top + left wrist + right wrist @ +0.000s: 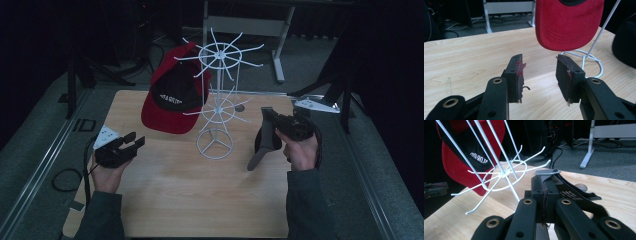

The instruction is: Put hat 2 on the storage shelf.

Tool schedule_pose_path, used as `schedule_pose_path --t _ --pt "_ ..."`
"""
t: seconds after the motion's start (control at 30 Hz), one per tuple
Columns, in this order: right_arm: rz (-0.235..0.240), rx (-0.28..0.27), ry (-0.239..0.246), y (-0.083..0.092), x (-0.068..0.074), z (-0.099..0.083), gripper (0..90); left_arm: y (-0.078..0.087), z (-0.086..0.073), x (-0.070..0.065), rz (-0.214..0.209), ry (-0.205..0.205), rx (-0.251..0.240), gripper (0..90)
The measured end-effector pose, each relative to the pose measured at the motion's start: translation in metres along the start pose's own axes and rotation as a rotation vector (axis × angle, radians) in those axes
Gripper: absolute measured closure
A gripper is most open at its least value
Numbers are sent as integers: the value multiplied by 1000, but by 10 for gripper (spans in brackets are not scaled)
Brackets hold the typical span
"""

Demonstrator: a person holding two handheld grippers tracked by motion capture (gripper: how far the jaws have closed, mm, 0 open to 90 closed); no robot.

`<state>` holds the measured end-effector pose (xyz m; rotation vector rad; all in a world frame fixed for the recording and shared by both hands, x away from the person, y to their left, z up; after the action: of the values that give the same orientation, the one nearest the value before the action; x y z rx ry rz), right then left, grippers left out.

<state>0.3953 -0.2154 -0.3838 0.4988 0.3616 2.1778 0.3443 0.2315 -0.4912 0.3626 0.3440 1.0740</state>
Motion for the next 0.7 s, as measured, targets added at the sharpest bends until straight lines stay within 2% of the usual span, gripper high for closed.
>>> schedule_pose_path --t 0.4,0.7 --pt "31 -17 10 0 10 9 897 1 0 0 -1 2 -4 577" --pt "36 -32 26 3 16 17 897 0 0 0 -2 3 -3 578"
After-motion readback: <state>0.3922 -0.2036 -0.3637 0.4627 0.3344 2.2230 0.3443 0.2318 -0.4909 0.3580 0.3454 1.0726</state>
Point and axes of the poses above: each handheld gripper's, and its own axes: y roughly backward along the jaws, z roughly out of its top, x roughly to its left, the point moved 5 cm from there along -y, roughly forward along the jaws, and after that the axes turned 4 degrees about x, right-handed, at the moved point
